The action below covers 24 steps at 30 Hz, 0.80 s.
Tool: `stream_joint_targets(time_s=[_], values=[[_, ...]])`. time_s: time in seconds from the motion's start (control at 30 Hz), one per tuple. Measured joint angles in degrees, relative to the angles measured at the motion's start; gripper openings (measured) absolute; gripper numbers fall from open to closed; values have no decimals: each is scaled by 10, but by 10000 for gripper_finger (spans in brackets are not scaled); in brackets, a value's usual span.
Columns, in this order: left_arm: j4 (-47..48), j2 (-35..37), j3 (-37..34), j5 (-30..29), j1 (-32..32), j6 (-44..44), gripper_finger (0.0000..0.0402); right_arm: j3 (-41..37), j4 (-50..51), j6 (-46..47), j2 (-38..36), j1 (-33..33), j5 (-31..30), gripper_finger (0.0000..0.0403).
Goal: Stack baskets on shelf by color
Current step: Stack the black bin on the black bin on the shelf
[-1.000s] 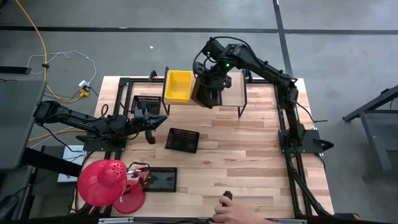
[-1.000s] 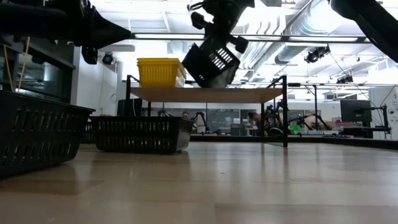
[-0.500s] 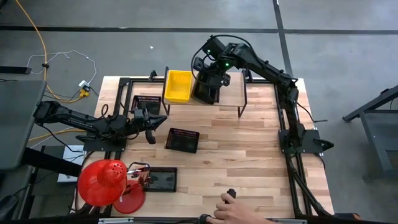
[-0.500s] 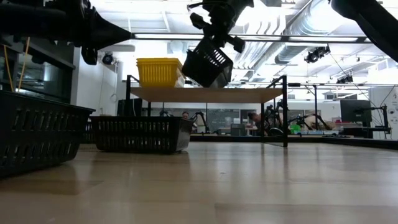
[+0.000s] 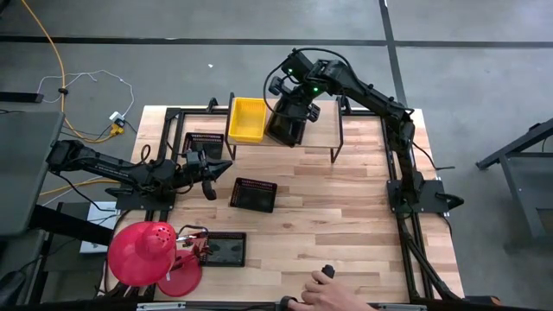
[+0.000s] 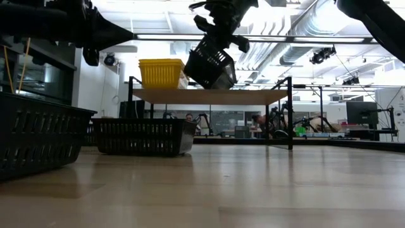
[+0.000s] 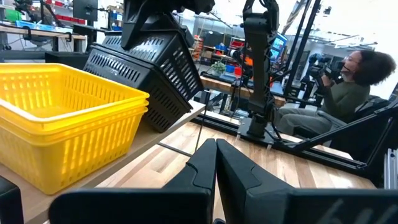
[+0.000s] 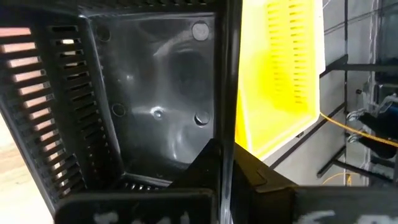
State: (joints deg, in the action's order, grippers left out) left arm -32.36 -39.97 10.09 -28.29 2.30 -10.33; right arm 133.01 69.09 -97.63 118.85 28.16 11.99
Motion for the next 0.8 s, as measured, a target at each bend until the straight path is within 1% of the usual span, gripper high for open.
stream_joint_targets(time_s=[0.13, 0.3, 0.63, 0.8], values=[[0, 0, 0, 0, 0, 0, 0, 0, -1, 4, 0, 0, 0, 0], [0, 0, 0, 0, 0, 0, 0, 0, -13, 29, 0, 0, -2, 1], [0, 0, 0, 0, 0, 0, 0, 0, -11, 64, 0, 0, -54, 1], [0, 0, 0, 0, 0, 0, 0, 0, 8, 77, 0, 0, -54, 2]])
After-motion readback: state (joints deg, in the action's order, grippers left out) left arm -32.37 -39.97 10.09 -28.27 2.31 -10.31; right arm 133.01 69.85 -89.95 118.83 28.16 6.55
